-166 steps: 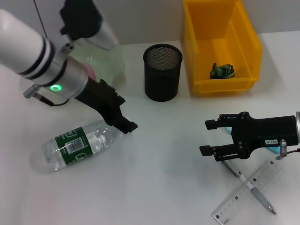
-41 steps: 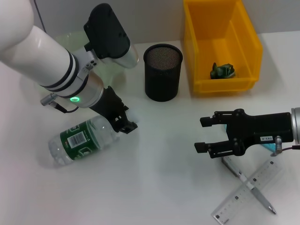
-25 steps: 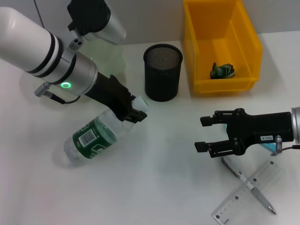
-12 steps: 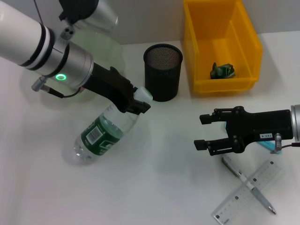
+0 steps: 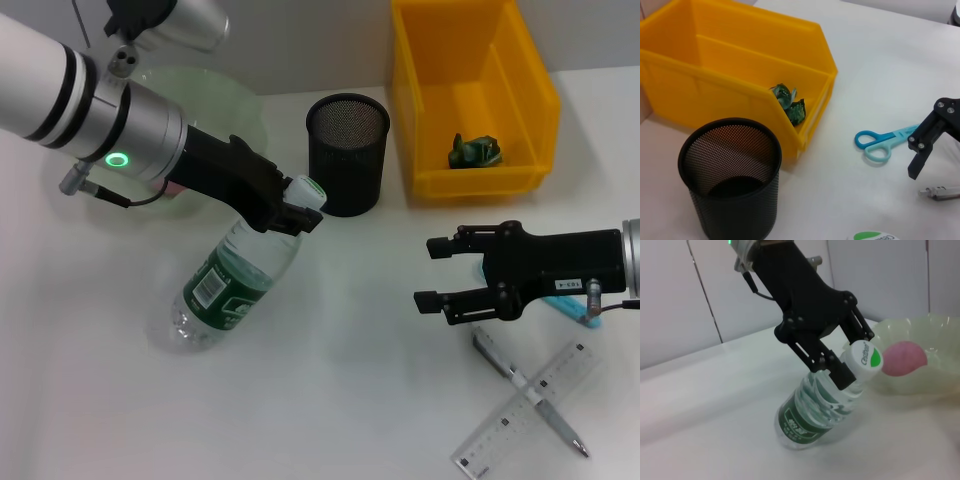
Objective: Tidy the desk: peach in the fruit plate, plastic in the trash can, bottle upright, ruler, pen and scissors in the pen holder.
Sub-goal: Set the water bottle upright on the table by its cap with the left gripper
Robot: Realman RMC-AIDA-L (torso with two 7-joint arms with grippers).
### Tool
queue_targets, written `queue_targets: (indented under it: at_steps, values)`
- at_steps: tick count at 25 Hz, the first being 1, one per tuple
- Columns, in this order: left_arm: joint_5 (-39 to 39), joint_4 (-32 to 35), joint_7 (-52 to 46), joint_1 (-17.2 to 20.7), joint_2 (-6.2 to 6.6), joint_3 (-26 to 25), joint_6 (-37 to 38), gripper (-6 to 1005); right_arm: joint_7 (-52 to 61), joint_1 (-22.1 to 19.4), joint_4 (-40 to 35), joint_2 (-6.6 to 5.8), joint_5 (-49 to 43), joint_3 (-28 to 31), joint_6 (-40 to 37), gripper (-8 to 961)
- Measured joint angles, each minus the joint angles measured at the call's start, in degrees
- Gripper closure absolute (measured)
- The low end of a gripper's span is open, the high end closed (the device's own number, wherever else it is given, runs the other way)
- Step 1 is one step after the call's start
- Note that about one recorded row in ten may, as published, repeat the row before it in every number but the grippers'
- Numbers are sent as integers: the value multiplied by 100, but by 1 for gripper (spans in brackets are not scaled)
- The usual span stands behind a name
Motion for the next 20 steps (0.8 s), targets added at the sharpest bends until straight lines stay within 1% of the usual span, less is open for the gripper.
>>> queue_targets:
  at_steps: [3, 11, 20]
  values:
    - [-13, 8, 12, 14, 1, -23, 10, 558, -9, -9, 0, 0, 22, 0, -6, 151]
    - [-144, 19, 172, 71, 4, -341, 154, 560, -44, -24, 0, 0, 101, -3, -65, 151]
    - [-251, 20, 215, 120, 16, -367, 174, 558, -47, -36, 0, -35, 105, -3, -88, 151]
